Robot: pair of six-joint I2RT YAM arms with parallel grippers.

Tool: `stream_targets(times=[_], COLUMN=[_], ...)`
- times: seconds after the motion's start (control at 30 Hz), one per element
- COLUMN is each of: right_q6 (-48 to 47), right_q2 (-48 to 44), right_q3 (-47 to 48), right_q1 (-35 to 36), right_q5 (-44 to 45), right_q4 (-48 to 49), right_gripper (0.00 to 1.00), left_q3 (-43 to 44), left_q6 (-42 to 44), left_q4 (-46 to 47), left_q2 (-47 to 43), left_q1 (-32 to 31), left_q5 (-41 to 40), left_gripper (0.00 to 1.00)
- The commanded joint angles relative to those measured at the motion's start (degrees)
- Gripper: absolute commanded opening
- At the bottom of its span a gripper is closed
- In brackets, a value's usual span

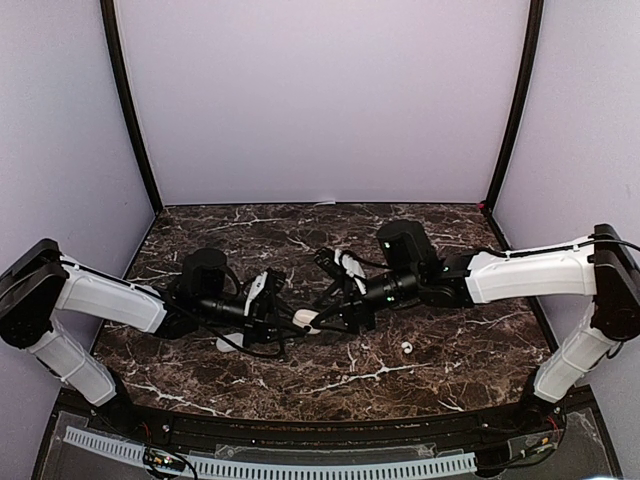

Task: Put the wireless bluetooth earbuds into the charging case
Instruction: Open the charging case, then pick up the right earbud from the center of the board.

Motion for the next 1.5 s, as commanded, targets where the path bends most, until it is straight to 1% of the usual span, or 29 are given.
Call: stream_targets(times=[0.0,0.43,0.63,0.77,0.83,0.9,1.0,1.03,1.07,1.1,1.13,1.2,1.33,1.4,1.47], right_q6=[4.9,5.3,6.0,8.2,10.5,11.7,12.5,12.5,12.4,11.8,11.2,10.1,9.0,8.7,8.8], right_q2=[0.7,0.0,-0.6,-0.9,-1.0,-0.5,1.0,1.5,1.6,3.5,4.5,5.7,4.9,4.5,4.3], right_q3=[-1.1,-2.0,-3.0,-4.0,-4.2,-3.6,-2.4,-2.0,-1.4,-0.5,0.8,1.0,-6.3,-9.7,-13.8], right_q1=[-3.1,-4.7,-5.4,-7.1,-7.7,-8.3,-8.8,-9.0,-9.3,-9.6,-9.8,-10.1,-10.1,-10.1,-10.1], right_q5=[4.1,3.0,2.9,4.6,10.4,16.2,25.6,27.6,28.3,28.1,28.2,27.7,25.6,24.0,22.5], right_q4=[5.8,5.8,6.5,7.2,7.2,5.9,3.2,2.4,1.4,-0.4,-2.9,-3.5,5.2,10.4,17.6], right_gripper=[0.52,0.51,0.51,0.51,0.54,0.60,0.78,0.81,0.83,0.83,0.81,0.77,0.65,0.62,0.59], left_q3=[-0.2,-0.5,-1.6,-3.3,-4.4,-5.4,-6.7,-7.0,-7.1,-7.3,-7.4,-7.7,-8.8,-9.3,-9.6], left_q6=[1.4,0.4,-1.7,-5.1,-6.9,-8.8,-11.2,-11.8,-12.1,-12.3,-12.3,-12.5,-13.1,-13.4,-13.3], left_q4=[-0.5,-0.4,0.6,2.4,3.5,4.5,5.6,5.6,5.5,5.2,4.8,4.3,5.3,5.5,5.6], left_q2=[-0.2,0.7,0.3,-0.4,-1.1,-1.9,-3.3,-3.7,-4.1,-4.4,-4.8,-5.3,-6.2,-6.4,-6.6], left_q1=[-0.6,-0.6,-0.6,0.5,1.6,2.8,4.9,5.3,5.8,6.1,6.4,6.8,7.3,7.4,7.5], left_q5=[6.3,5.3,4.8,4.8,5.2,5.6,6.0,6.0,5.9,5.8,5.6,5.4,5.5,5.6,5.8], left_gripper=[0.18,0.18,0.18,0.18,0.18,0.18,0.18,0.18,0.18,0.18,0.18,0.18,0.18,0.18,0.18])
